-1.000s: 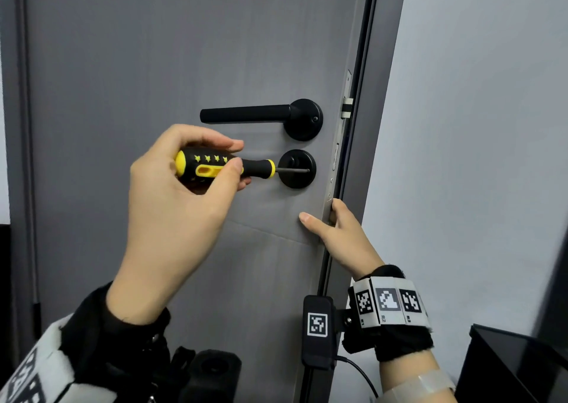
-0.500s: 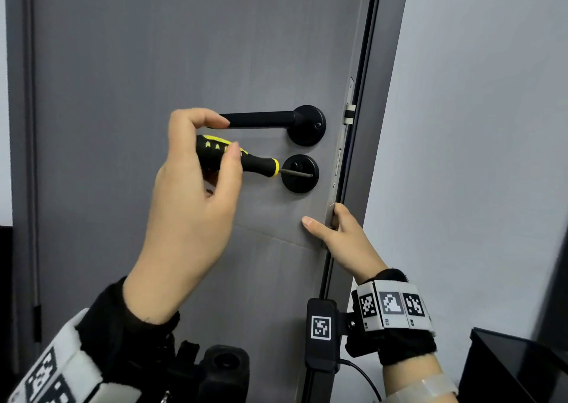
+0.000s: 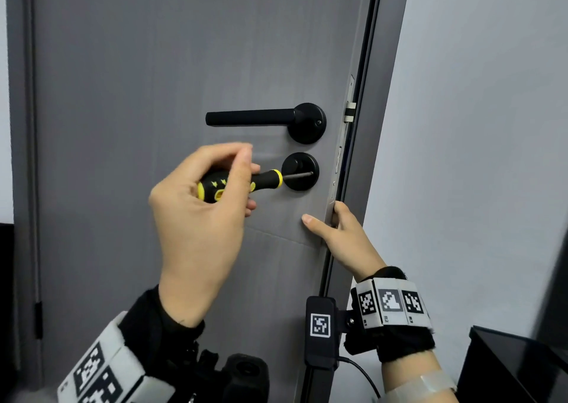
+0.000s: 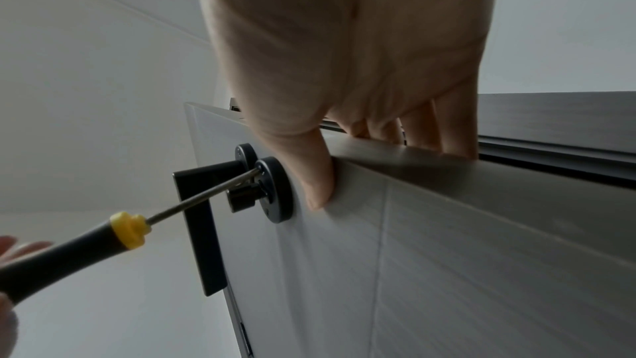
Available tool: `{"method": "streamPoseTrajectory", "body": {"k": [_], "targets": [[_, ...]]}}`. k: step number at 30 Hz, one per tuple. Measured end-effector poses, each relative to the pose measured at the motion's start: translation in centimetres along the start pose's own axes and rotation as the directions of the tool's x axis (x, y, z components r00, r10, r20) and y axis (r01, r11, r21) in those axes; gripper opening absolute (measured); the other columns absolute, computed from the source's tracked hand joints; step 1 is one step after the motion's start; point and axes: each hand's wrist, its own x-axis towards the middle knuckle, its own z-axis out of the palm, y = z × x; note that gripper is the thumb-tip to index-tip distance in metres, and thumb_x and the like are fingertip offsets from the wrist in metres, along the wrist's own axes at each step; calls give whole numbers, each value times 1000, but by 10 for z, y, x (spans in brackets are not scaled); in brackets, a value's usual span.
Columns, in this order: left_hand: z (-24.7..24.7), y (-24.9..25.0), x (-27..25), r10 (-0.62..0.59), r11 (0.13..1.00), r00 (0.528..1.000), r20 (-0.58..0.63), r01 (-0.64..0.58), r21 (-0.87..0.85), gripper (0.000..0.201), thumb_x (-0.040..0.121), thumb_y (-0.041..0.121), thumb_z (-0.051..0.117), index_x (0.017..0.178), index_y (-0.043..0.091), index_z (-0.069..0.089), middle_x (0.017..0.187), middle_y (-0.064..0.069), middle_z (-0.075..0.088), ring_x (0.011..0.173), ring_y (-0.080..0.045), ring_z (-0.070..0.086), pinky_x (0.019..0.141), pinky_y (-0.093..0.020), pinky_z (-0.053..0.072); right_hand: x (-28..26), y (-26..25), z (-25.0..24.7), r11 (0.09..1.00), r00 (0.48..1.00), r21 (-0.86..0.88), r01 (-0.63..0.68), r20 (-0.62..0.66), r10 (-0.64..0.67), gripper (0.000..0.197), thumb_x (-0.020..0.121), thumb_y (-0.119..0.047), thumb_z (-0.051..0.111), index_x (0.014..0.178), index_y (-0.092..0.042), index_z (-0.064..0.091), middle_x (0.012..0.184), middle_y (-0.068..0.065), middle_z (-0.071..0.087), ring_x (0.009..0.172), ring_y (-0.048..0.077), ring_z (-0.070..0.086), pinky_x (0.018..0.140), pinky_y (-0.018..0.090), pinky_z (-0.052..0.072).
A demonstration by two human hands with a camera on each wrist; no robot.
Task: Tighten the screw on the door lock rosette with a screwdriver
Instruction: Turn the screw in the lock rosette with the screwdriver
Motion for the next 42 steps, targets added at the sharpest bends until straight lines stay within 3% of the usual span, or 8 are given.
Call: {"method": "streamPoseTrajectory", "body": {"k": [6,13,19,24,30,34,39,42], "targets": [[-10,2,7,77,979,978,195,-110,169,35,83,7,59,111,28,54,94,0,59,82,-13,64,71,-10,46,2,2,-1,1000,1000,-7,-8,0,8,47,80,-37,66,119,-17,51,119,-3,65,111,18,61,102,44,47],[-8,16,16,-49,924,982,184,-25,382,28,92,51,44,84,27,57,51,0,64,40,-3,56,51,-27,43,3,1,-1,1000,1000,-18,-8,6,8,47,80,-38,65,119,-17,50,119,-3,64,111,19,60,101,45,47],[-16,16,17,-144,927,962,233,48,373,5,90,33,52,90,32,56,68,-16,60,55,-29,50,52,-39,43,2,2,0,1000,1000,-9,-3,6,4,48,77,-40,66,117,-17,52,115,-2,66,108,20,62,99,46,48],[-28,10,29,-285,935,902,325,187,302,16,83,17,65,91,30,66,63,7,65,38,-8,49,39,-7,35,2,1,0,1000,1000,-8,-5,3,5,43,81,-36,65,117,-17,53,113,-2,67,106,19,63,99,45,48],[-19,14,25,-281,910,930,238,179,375,23,86,53,51,85,32,62,55,11,69,27,-6,45,36,-13,38,0,-1,0,1000,1000,-3,-5,3,5,44,81,-35,66,118,-15,52,117,-1,66,109,19,62,101,44,47],[-22,8,25,-266,908,940,214,169,384,12,90,37,50,86,34,60,56,-2,66,33,-5,43,46,-24,36,-1,-2,0,1000,1000,-17,-12,4,12,42,81,-36,65,116,-16,52,114,0,66,107,21,62,99,46,48],[-25,10,24,-262,930,919,293,159,332,12,80,15,69,83,24,62,69,1,63,41,-6,51,40,-6,36,-2,-4,0,1000,1000,-19,-17,5,17,44,82,-35,65,118,-16,51,117,-1,65,109,19,61,100,45,48],[-22,10,24,-257,928,934,246,169,331,11,77,31,72,82,28,64,66,6,63,46,-3,51,50,-15,40,-2,-5,0,1000,1000,-15,-17,6,17,44,82,-34,65,120,-15,50,118,-1,64,110,19,61,101,44,47]]}}
